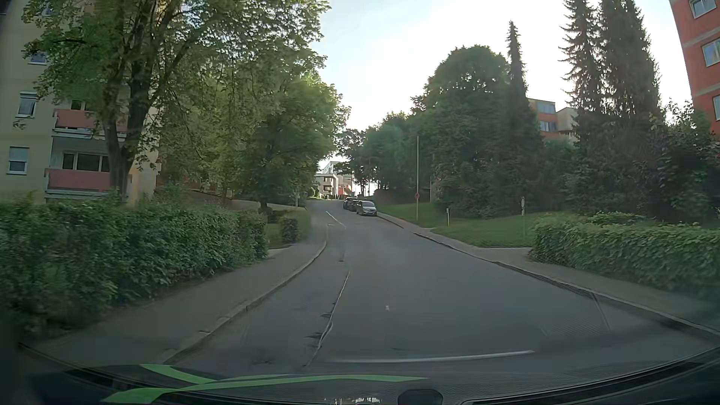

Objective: Follow the waypoints while adhering to traffic rules and regulations

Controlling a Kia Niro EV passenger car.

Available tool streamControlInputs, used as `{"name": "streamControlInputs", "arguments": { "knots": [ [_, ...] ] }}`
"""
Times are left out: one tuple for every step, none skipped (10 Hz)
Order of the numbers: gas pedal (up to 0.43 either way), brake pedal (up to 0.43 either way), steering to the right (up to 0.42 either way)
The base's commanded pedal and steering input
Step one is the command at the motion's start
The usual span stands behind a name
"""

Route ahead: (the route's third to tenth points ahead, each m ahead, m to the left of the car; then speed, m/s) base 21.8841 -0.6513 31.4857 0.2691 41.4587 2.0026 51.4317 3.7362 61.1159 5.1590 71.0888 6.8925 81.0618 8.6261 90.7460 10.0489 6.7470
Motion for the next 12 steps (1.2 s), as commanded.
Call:
{"name": "streamControlInputs", "arguments": {
  "knots": [
    [0.118,0.000,0.000],
    [0.118,0.000,-0.001],
    [0.118,0.000,-0.002],
    [0.118,0.000,-0.001],
    [0.118,0.000,-0.002],
    [0.118,0.000,0.000],
    [0.118,0.000,0.008],
    [0.118,0.000,0.015],
    [0.118,0.000,0.021],
    [0.118,0.000,0.024],
    [0.118,0.000,0.024],
    [0.118,0.000,0.024]
  ]
}}
